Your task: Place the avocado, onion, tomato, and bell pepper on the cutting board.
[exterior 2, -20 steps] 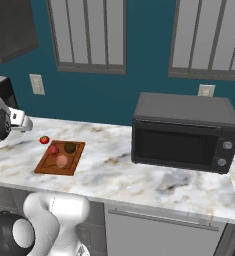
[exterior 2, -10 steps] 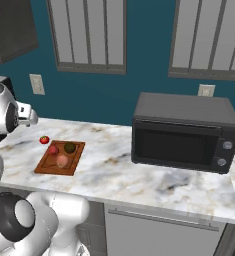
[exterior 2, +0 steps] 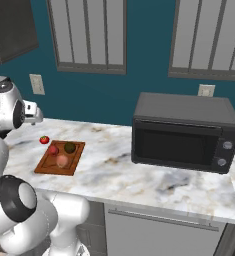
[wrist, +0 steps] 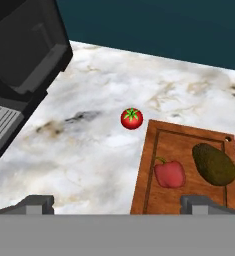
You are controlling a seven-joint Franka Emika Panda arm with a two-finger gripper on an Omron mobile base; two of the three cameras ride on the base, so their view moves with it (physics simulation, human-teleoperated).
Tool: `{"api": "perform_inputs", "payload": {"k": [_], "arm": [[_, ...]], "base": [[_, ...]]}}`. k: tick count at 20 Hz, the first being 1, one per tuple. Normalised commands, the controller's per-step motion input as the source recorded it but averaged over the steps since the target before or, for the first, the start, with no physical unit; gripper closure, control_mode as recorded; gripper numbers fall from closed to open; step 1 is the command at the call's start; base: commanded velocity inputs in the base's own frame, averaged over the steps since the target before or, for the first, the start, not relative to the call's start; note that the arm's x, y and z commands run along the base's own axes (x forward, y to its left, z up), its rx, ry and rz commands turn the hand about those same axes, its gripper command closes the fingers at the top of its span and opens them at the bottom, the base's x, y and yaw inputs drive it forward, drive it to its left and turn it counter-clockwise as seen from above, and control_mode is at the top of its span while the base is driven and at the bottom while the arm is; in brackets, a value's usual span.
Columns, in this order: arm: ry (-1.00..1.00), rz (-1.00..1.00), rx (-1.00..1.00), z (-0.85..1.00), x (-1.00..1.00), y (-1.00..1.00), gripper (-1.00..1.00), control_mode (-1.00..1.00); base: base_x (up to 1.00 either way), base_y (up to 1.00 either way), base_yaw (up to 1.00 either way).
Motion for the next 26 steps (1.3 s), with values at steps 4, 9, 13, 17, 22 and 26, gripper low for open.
{"api": "perform_inputs", "payload": {"k": [4,9,13,17,22,26], "arm": [[0.05,0.00,-0.12,-0.13,0.21,0.00,-1.00,-1.00],[0.01,0.01,-0.07,-0.13,0.18,0.00,-1.00,-1.00],[0.00,0.03,-0.02,-0.17,0.17,0.00,-1.00,-1.00],[0.03,0.03,-0.01,-0.19,0.22,0.00,-1.00,-1.00],[0.02,0.02,0.00,-0.19,0.23,0.00,-1.00,-1.00],[0.03,0.00,0.00,-0.12,0.20,0.02,-1.00,-1.00]], "base": [[0.00,0.00,0.00],[0.00,0.00,0.00],[0.00,0.00,0.00],[0.00,0.00,0.00],[0.00,0.00,0.00],[0.00,0.00,0.00]]}}
